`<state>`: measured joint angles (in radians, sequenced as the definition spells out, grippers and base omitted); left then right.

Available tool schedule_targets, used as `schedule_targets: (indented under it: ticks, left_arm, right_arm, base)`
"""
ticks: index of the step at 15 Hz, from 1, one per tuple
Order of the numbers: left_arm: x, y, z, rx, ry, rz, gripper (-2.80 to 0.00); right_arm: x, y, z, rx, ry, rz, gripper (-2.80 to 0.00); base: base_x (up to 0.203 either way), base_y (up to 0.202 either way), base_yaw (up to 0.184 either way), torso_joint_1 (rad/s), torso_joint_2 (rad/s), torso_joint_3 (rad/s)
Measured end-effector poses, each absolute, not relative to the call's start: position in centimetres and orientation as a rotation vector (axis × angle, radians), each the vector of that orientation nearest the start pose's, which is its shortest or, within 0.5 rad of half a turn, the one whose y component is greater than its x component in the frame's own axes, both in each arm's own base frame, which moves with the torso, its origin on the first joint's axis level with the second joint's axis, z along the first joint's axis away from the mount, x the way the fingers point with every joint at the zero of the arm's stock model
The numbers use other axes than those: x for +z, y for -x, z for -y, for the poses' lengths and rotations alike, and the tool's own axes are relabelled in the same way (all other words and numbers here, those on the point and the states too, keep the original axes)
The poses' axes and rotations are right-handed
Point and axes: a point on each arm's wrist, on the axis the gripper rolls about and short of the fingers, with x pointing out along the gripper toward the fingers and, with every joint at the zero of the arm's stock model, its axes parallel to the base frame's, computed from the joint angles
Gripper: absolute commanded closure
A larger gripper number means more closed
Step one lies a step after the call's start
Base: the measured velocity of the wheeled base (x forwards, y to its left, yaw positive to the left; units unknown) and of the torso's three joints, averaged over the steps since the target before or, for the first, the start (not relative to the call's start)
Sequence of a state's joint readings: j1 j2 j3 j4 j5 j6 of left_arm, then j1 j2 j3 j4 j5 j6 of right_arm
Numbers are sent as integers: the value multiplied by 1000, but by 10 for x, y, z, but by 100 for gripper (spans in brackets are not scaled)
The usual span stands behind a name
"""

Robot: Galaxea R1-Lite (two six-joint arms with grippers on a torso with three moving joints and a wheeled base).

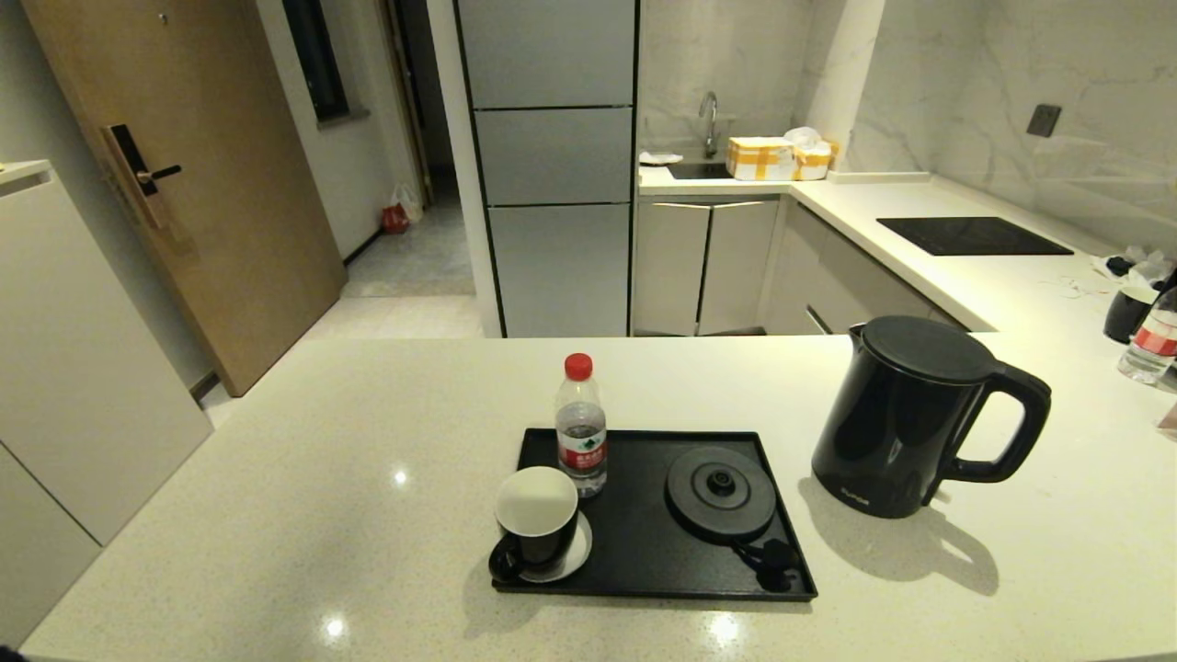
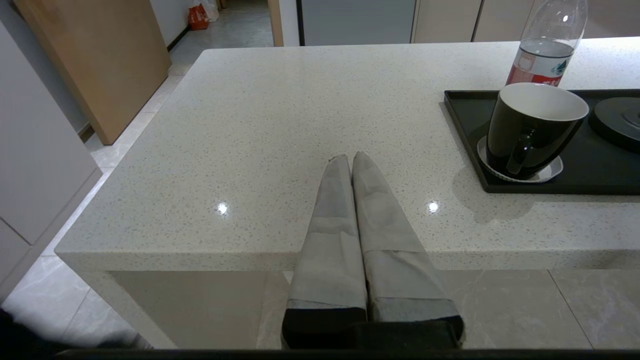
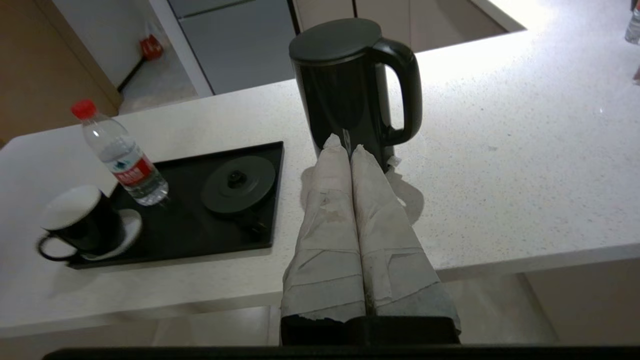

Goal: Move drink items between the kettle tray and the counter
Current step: Return the kettle to its original position

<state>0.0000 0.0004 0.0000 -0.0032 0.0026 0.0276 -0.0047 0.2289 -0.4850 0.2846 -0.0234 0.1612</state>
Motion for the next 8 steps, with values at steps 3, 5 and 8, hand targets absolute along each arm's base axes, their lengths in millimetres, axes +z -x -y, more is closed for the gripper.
schedule_targets:
  ticks: [3, 5, 8]
  left_arm:
    - [76, 23, 0, 3, -27, 2, 0]
    - [76, 23, 0, 3, -27, 2, 0]
    - [76, 23, 0, 3, -27, 2, 0]
  right_arm:
    - [228, 2, 1, -59, -202, -187, 0]
    - [216, -56, 1, -104, -238, -433, 0]
    - [174, -128, 4, -246, -317, -744, -280]
  base:
    - [0, 0, 0, 0, 0, 0]
    - [0, 0, 0, 0, 0, 0]
    - [0, 0, 0, 0, 0, 0]
